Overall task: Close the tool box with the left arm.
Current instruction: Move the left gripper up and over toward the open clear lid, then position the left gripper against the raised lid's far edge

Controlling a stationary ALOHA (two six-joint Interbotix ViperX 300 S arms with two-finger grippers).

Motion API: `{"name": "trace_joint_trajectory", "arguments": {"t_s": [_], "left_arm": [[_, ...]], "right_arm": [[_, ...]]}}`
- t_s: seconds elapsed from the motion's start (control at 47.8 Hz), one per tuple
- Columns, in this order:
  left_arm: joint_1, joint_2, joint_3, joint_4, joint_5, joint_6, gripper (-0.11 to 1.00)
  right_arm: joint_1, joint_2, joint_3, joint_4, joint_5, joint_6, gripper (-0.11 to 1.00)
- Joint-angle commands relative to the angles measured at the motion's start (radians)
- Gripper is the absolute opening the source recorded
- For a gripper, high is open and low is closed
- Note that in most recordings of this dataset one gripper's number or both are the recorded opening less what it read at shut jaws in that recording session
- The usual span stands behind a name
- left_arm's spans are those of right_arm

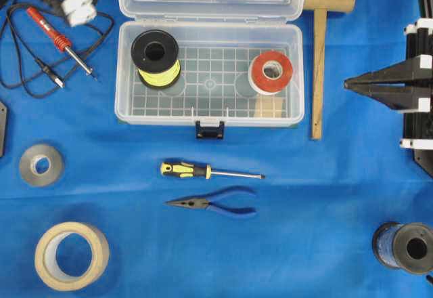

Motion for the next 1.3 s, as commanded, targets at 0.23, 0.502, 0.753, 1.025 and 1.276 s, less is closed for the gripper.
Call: {"name": "trace_joint_trajectory", "arguments": {"t_s": [0.23,0.502,0.753,1.025,1.276], "left_arm": [[0.091,0.221,-0.265,0.003,0.098,0.071,0.93],[0.12,0.379,-0.465,0.002,0.397,0.127,0.93],[0.123,0.492,-0.615,0.003,0.715,0.187,0.93],[0.075,0.499,-0.646,0.002,0.816,0.187,0.93],[0.002,0.454,-0.643,0.002,0.925,0.152,0.93]], "right_arm": [[-0.006,0.025,-0.014,-0.003,-0.005,-0.002,0.0],[-0.012,0.037,-0.011,-0.003,-0.003,-0.002,0.0],[-0.014,0.046,-0.011,-0.003,-0.003,-0.005,0.0],[-0.017,0.049,-0.009,-0.003,0.002,-0.005,0.0],[-0.023,0.049,-0.009,-0.003,0.006,-0.005,0.0]]}}
